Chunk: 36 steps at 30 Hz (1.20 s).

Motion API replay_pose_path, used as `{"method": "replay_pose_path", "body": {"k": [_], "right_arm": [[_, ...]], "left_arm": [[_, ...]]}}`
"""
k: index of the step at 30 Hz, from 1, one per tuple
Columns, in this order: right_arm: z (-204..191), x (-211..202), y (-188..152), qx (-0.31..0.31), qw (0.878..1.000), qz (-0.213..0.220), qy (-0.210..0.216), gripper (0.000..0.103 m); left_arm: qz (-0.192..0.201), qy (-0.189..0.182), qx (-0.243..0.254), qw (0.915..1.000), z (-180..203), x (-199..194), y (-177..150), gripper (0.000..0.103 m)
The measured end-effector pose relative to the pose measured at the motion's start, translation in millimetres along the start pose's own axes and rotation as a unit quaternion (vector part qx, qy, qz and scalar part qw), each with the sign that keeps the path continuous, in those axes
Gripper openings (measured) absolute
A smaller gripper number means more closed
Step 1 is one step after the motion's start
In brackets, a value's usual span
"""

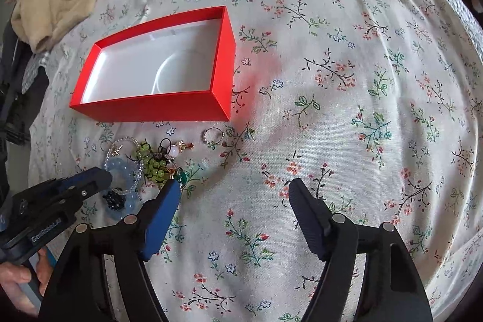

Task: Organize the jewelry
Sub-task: 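Grasp the clear beaded bracelet with the left tool while the right tool grasps the green beaded bracelet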

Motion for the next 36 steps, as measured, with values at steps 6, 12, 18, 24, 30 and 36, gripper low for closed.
{"method": "replay_pose_path", "body": {"k": [6,12,18,24,30,36], "right_arm": [[-1.4,5.2,-2.3,-0.005,1.0,-0.006,-0.003,0.065],[-4.5,11.6,-6.5,0.001,1.0,-0.019,0.02,0.045],[-21.6,11.5,-7.8,-0.001,0.999,-0.023,0.045,0.044],[-44.5,20.7,-16.0,-0.002,0.996,-0.047,0.073,0.04],[-53.3,27.5,-20.6,-0.014,0.996,-0.054,0.069,0.01],[-51.6,11.7,-21.1,-0.019,0.996,-0.036,0.079,0.0]], "left_arm": [[-0.004,0.038,-0.003,0.9993,-1.4,13.8,2.5,0.006],[0.026,0.043,0.008,0.9987,2.2,-1.8,6.7,0.005],[0.051,0.03,0.008,0.9982,-5.0,-32.6,5.7,0.005],[0.055,0.03,-0.005,0.998,-35.4,-50.6,-13.2,0.005],[0.043,0.038,-0.014,0.9983,-59.5,-50.5,-28.2,0.005],[0.037,0.031,-0.008,0.9988,-67.1,-55.9,-38.9,0.005]]}}
Point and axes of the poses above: each gripper's, at about its wrist camera, not at the fingertips, and x roughly the way its jaws point, z to its right, y to its top, the point moved 9 cm from there along x, roughly the way its jaws point, and after that the axes turned 8 degrees about -y, right-handed, at the moved point
